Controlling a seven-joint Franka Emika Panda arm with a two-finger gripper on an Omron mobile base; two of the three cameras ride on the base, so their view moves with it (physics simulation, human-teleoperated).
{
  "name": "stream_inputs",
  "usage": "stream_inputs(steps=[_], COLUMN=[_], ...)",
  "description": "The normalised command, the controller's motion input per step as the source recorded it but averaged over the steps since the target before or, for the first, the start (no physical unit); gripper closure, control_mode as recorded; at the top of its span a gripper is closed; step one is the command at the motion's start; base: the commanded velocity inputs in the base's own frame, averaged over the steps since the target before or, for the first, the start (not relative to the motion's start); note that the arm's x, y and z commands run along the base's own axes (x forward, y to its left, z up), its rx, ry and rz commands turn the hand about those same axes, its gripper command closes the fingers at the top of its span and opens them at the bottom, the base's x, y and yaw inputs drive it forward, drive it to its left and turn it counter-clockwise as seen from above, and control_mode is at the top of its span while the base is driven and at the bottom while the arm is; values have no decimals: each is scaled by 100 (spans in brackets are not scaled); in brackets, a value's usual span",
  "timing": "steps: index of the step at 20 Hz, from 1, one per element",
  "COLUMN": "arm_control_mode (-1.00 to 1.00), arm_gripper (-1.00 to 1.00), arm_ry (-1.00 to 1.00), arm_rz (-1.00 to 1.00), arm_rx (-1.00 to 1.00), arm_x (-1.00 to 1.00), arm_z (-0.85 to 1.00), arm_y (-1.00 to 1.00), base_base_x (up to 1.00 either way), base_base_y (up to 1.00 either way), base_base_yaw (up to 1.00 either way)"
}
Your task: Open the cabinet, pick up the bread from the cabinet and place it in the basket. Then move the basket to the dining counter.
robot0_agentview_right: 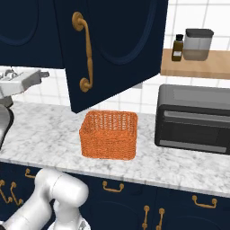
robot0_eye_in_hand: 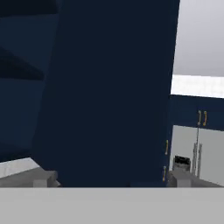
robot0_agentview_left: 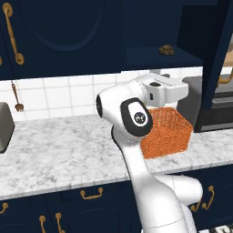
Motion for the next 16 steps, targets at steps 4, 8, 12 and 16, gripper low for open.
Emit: stream_inputs(steps=[4, 8, 12, 16], arm_control_mode=[-100, -100, -100, -100], arm_gripper=[-100, -100, -100, -100], arm_ry=[-2, -3, -4, -4], arm_rz=[-32, -3, 0, 0], arm_rx=[2, 5, 5, 5], arm_x=[79, 27, 0, -1], arm_z=[-27, -12, -3, 0], arm_y=[-50, -72, -88, -95], base_base_x=[0, 0, 0, 0], base_base_y=[0, 0, 0, 0], base_base_yaw=[0, 0, 0, 0])
